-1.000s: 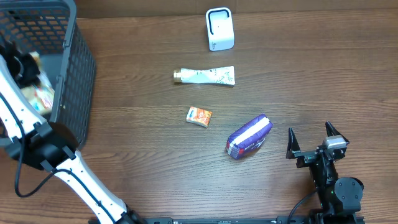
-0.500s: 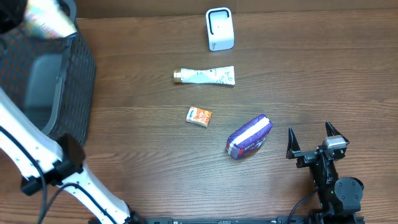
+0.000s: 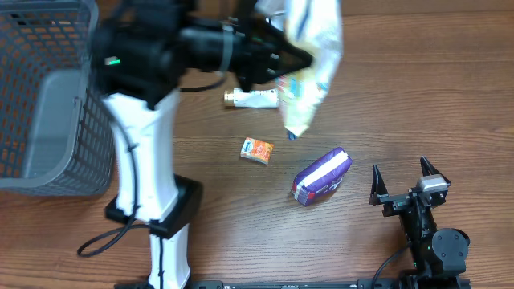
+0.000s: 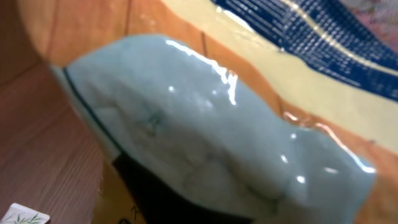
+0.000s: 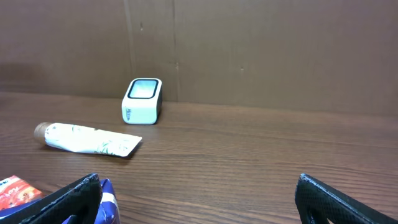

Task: Scan the item barcode
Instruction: 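Carry the yellow bag forward and drop it beside the tube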

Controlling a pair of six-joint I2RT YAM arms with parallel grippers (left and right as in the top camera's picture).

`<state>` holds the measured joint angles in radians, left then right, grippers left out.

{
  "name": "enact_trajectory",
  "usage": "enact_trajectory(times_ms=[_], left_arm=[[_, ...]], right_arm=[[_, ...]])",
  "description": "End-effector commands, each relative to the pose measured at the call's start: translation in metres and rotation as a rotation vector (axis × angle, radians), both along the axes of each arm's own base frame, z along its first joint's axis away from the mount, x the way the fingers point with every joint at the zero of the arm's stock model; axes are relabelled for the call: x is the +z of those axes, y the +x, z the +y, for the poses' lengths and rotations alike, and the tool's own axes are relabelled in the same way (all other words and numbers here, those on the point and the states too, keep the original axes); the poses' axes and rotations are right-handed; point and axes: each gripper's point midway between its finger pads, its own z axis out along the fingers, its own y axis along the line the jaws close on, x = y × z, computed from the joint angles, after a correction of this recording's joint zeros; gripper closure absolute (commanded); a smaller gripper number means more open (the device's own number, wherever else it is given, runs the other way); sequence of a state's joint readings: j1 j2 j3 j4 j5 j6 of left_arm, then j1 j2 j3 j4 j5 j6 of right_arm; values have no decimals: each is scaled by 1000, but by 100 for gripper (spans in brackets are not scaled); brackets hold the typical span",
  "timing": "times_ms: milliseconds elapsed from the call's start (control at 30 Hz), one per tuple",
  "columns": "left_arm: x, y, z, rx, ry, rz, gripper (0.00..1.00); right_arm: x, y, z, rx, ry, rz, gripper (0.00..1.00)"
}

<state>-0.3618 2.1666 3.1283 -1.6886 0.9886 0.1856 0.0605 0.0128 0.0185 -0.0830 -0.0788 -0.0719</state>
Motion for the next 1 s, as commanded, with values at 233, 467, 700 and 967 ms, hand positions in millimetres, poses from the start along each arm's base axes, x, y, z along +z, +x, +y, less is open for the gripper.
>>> enact_trajectory(times_ms=[233, 467, 700, 967], left_arm=[[-140, 66, -52, 67, 309, 160, 96], [-245, 98, -40, 305, 625, 359, 96], [-349, 79, -2, 510, 1221, 309, 96], [-408, 63, 6, 470, 1375, 309, 76]], right_arm=[[-1, 0, 2, 10, -4, -6, 0], [-1, 0, 2, 10, -4, -6, 0], [-1, 0, 2, 10, -4, -6, 0], [-1, 0, 2, 10, -4, -6, 0]])
